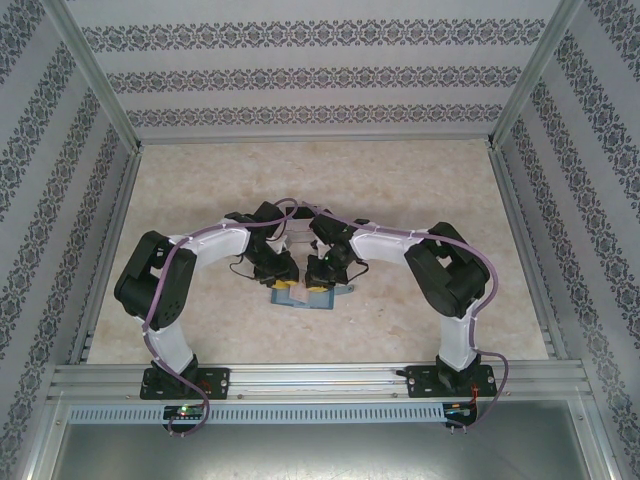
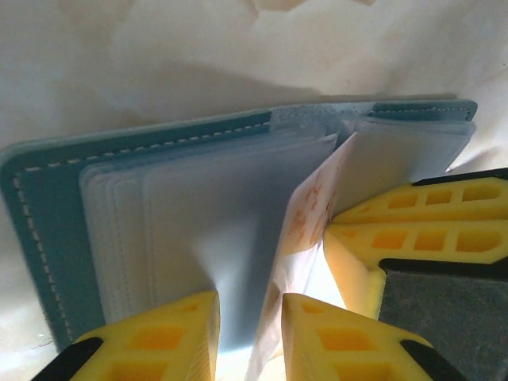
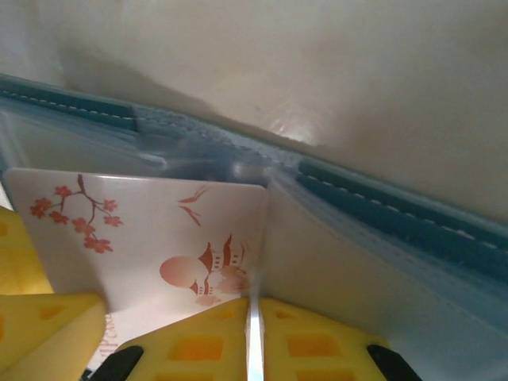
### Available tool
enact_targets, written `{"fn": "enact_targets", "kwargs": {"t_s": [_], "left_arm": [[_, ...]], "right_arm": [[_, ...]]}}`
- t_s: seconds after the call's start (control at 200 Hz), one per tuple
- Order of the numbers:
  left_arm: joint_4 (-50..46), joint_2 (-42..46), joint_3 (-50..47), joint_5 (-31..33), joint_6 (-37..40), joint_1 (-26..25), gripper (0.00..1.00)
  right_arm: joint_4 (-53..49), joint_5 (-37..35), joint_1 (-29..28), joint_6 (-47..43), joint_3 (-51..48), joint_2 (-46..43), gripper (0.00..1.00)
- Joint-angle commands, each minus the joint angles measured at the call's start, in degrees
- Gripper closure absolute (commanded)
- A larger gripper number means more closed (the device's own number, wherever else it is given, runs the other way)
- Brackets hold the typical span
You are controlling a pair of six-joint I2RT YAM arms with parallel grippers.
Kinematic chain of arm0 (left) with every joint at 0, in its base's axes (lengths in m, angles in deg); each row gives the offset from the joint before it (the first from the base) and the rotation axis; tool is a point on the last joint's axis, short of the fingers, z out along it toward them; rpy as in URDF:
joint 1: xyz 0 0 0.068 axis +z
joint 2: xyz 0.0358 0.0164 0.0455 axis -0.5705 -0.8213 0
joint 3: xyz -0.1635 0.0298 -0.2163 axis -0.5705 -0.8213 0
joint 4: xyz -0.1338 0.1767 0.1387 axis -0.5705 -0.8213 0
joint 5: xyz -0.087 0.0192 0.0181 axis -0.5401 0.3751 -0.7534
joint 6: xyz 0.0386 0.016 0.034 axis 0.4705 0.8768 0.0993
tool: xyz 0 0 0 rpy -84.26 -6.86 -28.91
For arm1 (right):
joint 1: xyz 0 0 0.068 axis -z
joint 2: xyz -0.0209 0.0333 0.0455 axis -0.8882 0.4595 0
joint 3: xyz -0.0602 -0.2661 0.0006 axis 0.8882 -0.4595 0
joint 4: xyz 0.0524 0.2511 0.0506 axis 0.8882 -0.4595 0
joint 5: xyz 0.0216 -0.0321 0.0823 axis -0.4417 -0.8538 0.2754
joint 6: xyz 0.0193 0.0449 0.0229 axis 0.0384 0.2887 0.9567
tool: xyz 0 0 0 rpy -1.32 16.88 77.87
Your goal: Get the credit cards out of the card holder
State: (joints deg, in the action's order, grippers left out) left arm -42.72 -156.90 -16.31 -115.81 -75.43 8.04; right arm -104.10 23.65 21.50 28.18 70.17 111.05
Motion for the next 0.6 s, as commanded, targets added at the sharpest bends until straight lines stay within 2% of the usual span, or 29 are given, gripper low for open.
{"fn": "enact_targets", "kwargs": {"t_s": [0.0, 0.115, 0.365, 0.6], "left_arm": [[1.9, 0.5, -1.2, -1.8, -0.8, 0.9, 0.73], [2.4, 0.5, -1.3, -2.3, -0.9, 1.0, 0.74], [2.8, 2.1, -0.9, -3.2, -1.2, 1.0, 0.89], [-2.6, 4.6, 1.2, 0.5, 1.1, 1.1, 0.94]], "right_arm": [[1.1, 0.8, -0.8, 1.1, 0.1, 2.2, 0.87], [1.6, 0.9, -0.8, 1.3, -0.4, 2.6, 0.87], [1.4, 0.8, -0.9, 1.2, -1.3, 2.3, 0.87], [0.4, -0.1, -0.6, 0.9, -1.5, -0.1, 0.86]]}}
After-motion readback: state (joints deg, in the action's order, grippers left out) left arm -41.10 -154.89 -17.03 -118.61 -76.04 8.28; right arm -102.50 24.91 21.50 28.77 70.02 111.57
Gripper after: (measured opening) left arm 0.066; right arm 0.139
